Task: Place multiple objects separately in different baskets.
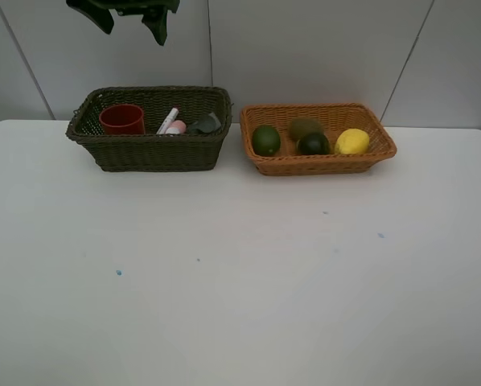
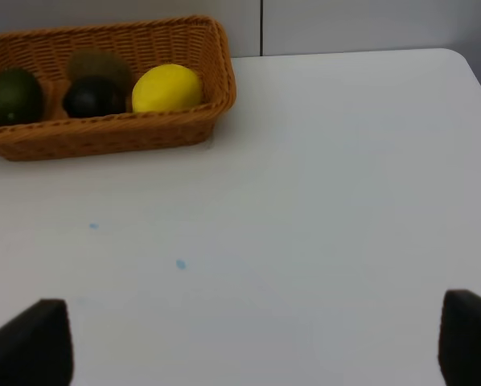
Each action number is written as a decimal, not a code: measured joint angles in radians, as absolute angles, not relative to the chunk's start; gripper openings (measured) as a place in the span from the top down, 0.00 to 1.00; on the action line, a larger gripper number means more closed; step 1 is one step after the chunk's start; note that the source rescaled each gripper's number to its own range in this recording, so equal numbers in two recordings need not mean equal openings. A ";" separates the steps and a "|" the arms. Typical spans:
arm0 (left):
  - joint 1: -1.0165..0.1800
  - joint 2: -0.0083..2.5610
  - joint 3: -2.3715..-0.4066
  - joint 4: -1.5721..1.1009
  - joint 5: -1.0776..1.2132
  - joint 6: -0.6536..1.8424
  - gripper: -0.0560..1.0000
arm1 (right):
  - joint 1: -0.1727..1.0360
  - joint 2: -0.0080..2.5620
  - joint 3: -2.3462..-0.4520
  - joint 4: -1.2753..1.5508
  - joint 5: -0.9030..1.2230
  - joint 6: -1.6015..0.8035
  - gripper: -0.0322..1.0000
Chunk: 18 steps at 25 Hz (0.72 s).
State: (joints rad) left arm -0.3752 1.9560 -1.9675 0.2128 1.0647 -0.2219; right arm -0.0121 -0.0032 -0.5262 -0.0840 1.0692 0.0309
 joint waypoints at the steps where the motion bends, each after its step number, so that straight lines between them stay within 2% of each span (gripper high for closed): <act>1: -0.375 1.917 -1.967 0.215 1.082 -0.222 0.00 | -0.012 -0.003 -0.526 -0.084 1.069 0.031 0.01; 8: -0.375 1.595 -1.871 0.252 1.126 -0.222 0.00 | -0.012 -0.003 -0.526 -0.084 1.069 0.031 0.01; 18: -0.375 1.016 -1.433 0.317 1.137 -0.230 0.00 | -0.012 -0.003 -0.526 -0.084 1.069 0.031 0.01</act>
